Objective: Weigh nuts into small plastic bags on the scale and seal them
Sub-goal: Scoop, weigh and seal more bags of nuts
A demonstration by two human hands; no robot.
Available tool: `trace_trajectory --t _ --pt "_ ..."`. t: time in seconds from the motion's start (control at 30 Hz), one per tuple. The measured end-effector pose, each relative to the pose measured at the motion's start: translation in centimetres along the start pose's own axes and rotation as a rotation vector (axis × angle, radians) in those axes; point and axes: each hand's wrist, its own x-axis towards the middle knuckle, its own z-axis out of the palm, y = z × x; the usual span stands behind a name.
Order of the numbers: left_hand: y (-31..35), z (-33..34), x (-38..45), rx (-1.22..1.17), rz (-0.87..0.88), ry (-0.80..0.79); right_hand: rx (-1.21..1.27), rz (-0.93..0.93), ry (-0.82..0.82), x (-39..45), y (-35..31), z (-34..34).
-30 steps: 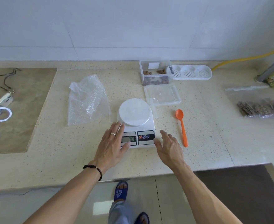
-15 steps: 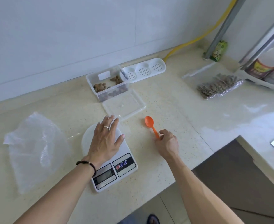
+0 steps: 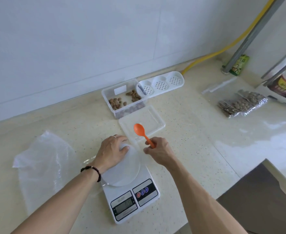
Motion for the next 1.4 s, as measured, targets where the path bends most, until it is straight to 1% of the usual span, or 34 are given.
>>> trace_trajectory --t 0.1,0.2,0.3,0.37,0.5,0.53,0.7,0.8,0.93,0.97,1.0,1.07,1.1,1.13,1.2,1.23,1.3,1.33,1.4 --pt "0.7 -0.7 0.2 -0.15 -0.037 0.017 0.092 -0.046 -0.063 -0.4 -1.3 -0.4" --pt "2.0 -2.6 0.8 -0.409 -0.113 0.028 0.148 -0.099 -0.048 -0.7 -3.4 -2.1" --pt "3.3 -4.7 1.4 -0.619 -0.113 0.028 0.134 -0.149 -0.045 -1.1 -5.8 -4.2" --pt "4.3 -6.3 1.6 -0.696 -0.101 0.016 0.089 -0.184 -0.092 -1.5 -7.2 -5.5" --pt "5.3 -8.5 1.6 -0.689 -0.059 0.003 0.068 -0.224 -0.298 -1.8 -9.2 -7.2" --pt "5.5 -8.9 1.5 -0.689 -0.067 0.012 0.05 -0.233 -0.317 -1.7 -9.6 -7.4" --pt "6.3 -10.9 1.2 -0.656 -0.11 0.007 0.057 -0.306 -0.214 -1.4 -11.0 -8.7" --pt "6.5 -11.6 0.9 -0.605 -0.111 0.012 0.047 -0.34 -0.203 -1.1 -11.3 -9.5" --pt "6.9 -12.6 0.6 -0.739 -0.078 0.042 0.032 -0.38 -0.176 -1.1 -11.9 -9.8" --pt "6.7 -12.7 0.5 -0.73 -0.087 0.057 0.042 -0.389 -0.174 -1.2 -12.1 -9.7" --pt "6.4 -12.5 0.6 -0.669 -0.099 0.088 0.051 -0.395 -0.177 -1.3 -12.4 -9.6" --pt "5.8 -12.1 0.8 -0.394 -0.106 0.194 0.056 -0.394 -0.163 -1.7 -12.7 -9.2" --pt "6.0 -11.9 0.8 -0.263 -0.085 0.209 0.06 -0.389 -0.142 -1.7 -12.9 -9.0" --pt "6.4 -11.6 0.8 -0.164 -0.05 0.184 0.066 -0.382 -0.119 -1.6 -13.0 -8.7" --pt "7.5 -11.0 0.9 0.0 0.023 0.085 0.076 -0.374 -0.091 -1.5 -13.2 -8.2" --pt "8.0 -10.6 1.0 0.08 0.052 0.069 0.086 -0.371 -0.089 -1.5 -13.3 -7.9" --pt "8.5 -9.7 1.3 0.138 0.081 0.108 0.12 -0.362 -0.105 -1.4 -13.6 -7.5" --pt "8.5 -9.4 1.4 0.119 0.095 0.158 0.141 -0.36 -0.118 -1.5 -13.8 -7.4" --pt "7.9 -9.2 1.6 0.013 0.127 0.31 0.183 -0.358 -0.139 -1.4 -13.8 -7.3"
